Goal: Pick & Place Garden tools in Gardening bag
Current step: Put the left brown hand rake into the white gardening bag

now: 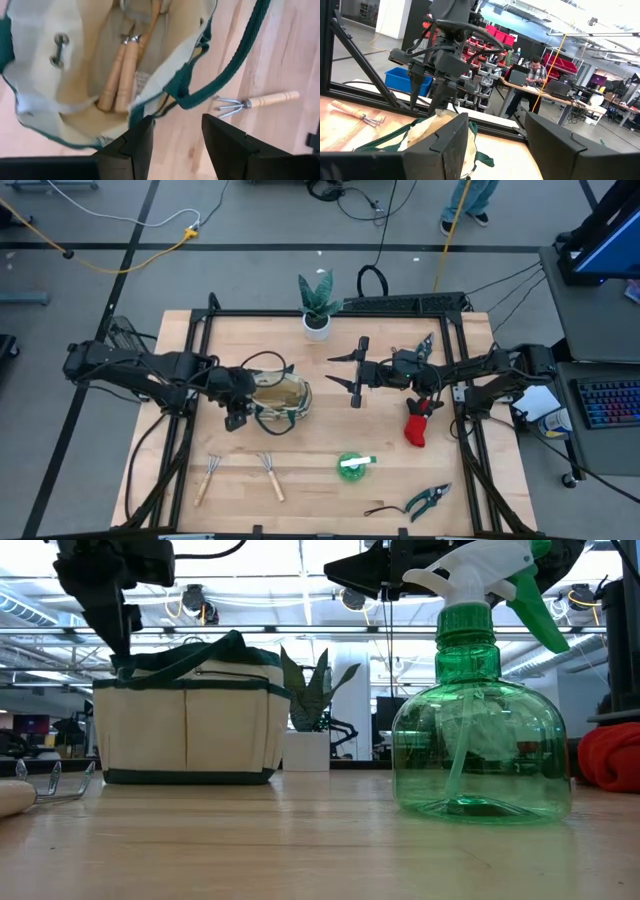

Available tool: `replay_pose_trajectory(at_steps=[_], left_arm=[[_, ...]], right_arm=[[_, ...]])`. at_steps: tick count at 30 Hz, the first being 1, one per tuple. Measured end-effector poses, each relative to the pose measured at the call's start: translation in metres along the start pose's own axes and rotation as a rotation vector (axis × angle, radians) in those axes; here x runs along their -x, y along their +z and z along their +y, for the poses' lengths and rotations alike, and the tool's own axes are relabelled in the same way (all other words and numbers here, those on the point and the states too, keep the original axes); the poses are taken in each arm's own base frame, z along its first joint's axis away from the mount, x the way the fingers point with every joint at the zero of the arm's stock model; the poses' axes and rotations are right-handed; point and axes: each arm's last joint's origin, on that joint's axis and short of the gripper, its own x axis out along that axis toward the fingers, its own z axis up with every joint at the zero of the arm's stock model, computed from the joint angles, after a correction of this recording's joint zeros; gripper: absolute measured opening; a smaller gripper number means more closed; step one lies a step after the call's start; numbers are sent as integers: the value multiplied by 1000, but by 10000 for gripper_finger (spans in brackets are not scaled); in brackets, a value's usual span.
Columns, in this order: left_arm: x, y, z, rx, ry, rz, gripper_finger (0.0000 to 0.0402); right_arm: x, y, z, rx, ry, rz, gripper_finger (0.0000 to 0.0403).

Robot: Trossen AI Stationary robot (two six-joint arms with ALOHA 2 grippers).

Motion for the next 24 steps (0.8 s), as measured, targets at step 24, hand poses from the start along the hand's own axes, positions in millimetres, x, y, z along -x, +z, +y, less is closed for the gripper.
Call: replay_pose_trajectory(at_steps=[24], left_arm=[[0,-35,-34,256,1,166,175]], right_arm=[[0,-1,0,1,3,8,194]])
